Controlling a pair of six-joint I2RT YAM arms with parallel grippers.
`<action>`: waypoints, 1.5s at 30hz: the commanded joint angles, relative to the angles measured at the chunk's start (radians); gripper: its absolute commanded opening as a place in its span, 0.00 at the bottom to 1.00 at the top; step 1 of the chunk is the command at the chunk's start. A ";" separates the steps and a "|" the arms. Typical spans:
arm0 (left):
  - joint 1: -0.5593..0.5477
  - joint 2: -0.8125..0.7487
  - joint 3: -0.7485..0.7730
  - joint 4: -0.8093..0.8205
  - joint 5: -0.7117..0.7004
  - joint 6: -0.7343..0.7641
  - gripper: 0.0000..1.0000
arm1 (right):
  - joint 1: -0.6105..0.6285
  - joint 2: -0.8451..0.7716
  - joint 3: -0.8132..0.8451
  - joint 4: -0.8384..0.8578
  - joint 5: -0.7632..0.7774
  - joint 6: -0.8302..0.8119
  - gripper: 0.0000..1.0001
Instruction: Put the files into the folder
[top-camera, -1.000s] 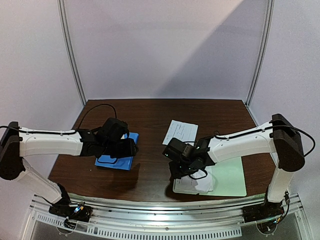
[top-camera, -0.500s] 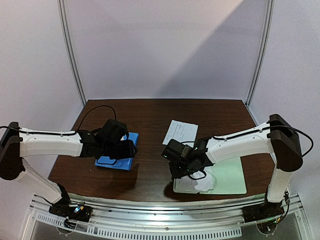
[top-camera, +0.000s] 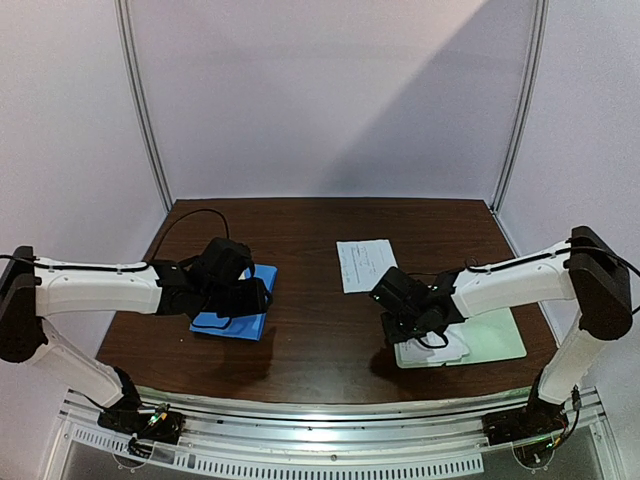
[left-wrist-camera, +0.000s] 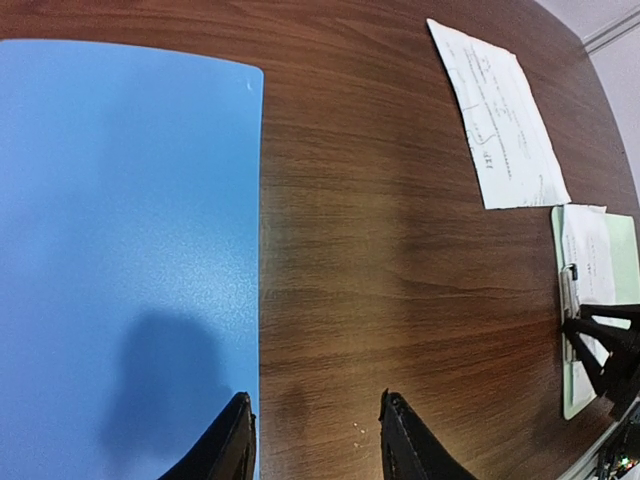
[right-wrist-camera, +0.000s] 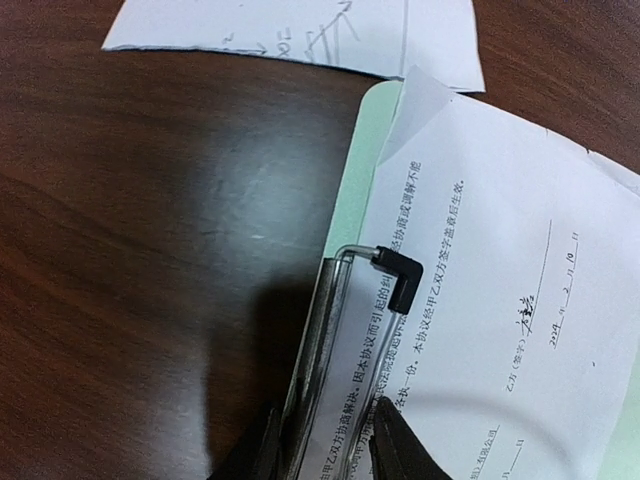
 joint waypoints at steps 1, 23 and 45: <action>0.018 -0.010 -0.014 -0.001 -0.015 0.017 0.43 | -0.075 -0.010 -0.111 -0.085 -0.006 -0.046 0.30; 0.031 0.078 0.253 -0.371 -0.318 0.176 0.86 | -0.176 -0.142 -0.028 -0.113 -0.051 -0.156 0.51; 0.706 -0.078 -0.091 0.128 0.466 0.366 0.84 | -0.176 -0.258 0.006 -0.073 -0.188 -0.197 0.84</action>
